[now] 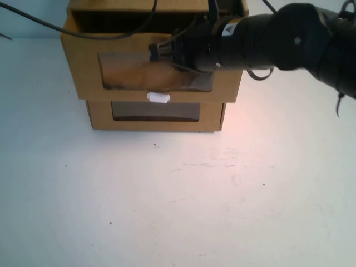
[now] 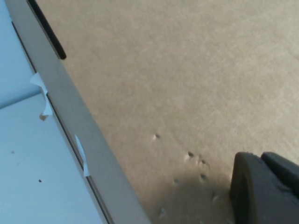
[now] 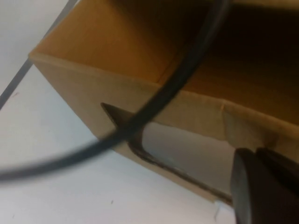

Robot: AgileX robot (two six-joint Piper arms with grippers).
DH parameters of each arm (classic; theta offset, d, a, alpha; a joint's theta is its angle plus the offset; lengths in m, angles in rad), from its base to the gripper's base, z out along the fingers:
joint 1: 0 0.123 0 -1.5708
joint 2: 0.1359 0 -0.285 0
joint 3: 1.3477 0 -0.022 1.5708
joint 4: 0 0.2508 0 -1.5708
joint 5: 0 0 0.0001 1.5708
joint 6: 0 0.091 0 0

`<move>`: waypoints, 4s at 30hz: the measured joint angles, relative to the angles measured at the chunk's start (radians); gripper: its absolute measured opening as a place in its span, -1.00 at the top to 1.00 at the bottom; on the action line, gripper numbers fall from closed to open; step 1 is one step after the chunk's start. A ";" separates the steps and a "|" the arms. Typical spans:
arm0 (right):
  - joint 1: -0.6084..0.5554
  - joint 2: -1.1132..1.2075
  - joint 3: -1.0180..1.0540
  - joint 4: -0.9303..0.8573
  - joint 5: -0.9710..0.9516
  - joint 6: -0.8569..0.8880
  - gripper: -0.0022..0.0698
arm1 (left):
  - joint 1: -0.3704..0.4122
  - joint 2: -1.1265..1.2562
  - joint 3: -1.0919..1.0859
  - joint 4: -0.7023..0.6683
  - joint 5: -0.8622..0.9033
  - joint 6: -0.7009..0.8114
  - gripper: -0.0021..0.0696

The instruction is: Close the shoe box

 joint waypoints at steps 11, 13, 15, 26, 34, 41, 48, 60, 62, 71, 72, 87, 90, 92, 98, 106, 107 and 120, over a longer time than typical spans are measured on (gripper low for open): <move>-0.043 0.154 -0.186 0.000 -0.015 -0.002 0.97 | 0.000 0.000 0.000 -0.013 0.000 0.000 0.95; -0.047 0.171 -0.205 0.000 -0.026 -0.004 0.97 | 0.000 0.000 0.000 -0.013 0.000 0.000 0.95; -0.048 0.183 -0.216 0.002 -0.030 -0.004 0.97 | 0.000 0.000 0.000 -0.013 -0.002 0.000 0.95; -0.068 0.246 -0.286 0.029 0.019 -0.004 0.97 | 0.000 -0.003 0.000 -0.015 0.001 0.000 0.95; -0.070 0.101 -0.286 0.027 0.253 -0.004 0.97 | -0.002 -0.114 0.008 -0.017 0.054 0.009 0.95; -0.068 -0.148 -0.227 -0.038 0.461 0.031 0.97 | -0.002 -0.334 0.034 -0.021 0.048 0.048 0.95; -0.029 -0.548 0.128 -0.229 0.511 0.188 0.97 | -0.002 -0.663 0.314 -0.009 -0.047 0.053 0.95; -0.010 -1.359 0.800 -0.253 0.513 0.329 0.97 | -0.002 -1.472 1.325 -0.108 -0.476 0.141 0.95; -0.010 -1.463 0.880 -0.253 0.494 0.334 0.97 | -0.002 -1.616 1.480 -0.120 -0.549 0.143 0.95; -0.010 -1.703 1.248 -0.103 0.101 0.221 0.97 | -0.002 -2.020 1.954 -0.129 -0.644 0.149 0.95; -0.010 -1.705 1.297 -0.062 0.046 0.190 0.97 | -0.002 -2.051 1.997 -0.129 -0.672 0.149 0.95; -0.009 -1.704 1.618 0.050 -0.268 0.078 0.97 | -0.002 -2.083 2.391 -0.209 -0.924 0.138 0.95; -0.009 -1.704 1.618 0.052 -0.240 0.078 0.97 | -0.002 -2.083 2.391 -0.209 -0.890 0.138 0.95; -0.009 -1.704 1.618 0.075 -0.210 0.078 0.97 | -0.002 -2.083 2.391 -0.209 -0.874 0.138 0.95; -0.009 -1.704 1.618 0.127 -0.117 0.078 0.97 | -0.002 -2.083 2.393 -0.209 -0.862 0.138 0.95; -0.014 -1.711 1.618 -0.087 -0.087 0.078 0.97 | -0.002 -2.083 2.393 -0.209 -0.862 0.138 0.95; -0.027 -1.716 1.618 -0.150 -0.099 0.078 0.97 | -0.002 -2.083 2.393 -0.209 -0.862 0.138 0.95; -0.483 -1.744 1.618 -0.293 -0.122 0.078 0.97 | -0.002 -2.083 2.393 -0.209 -0.858 0.138 0.95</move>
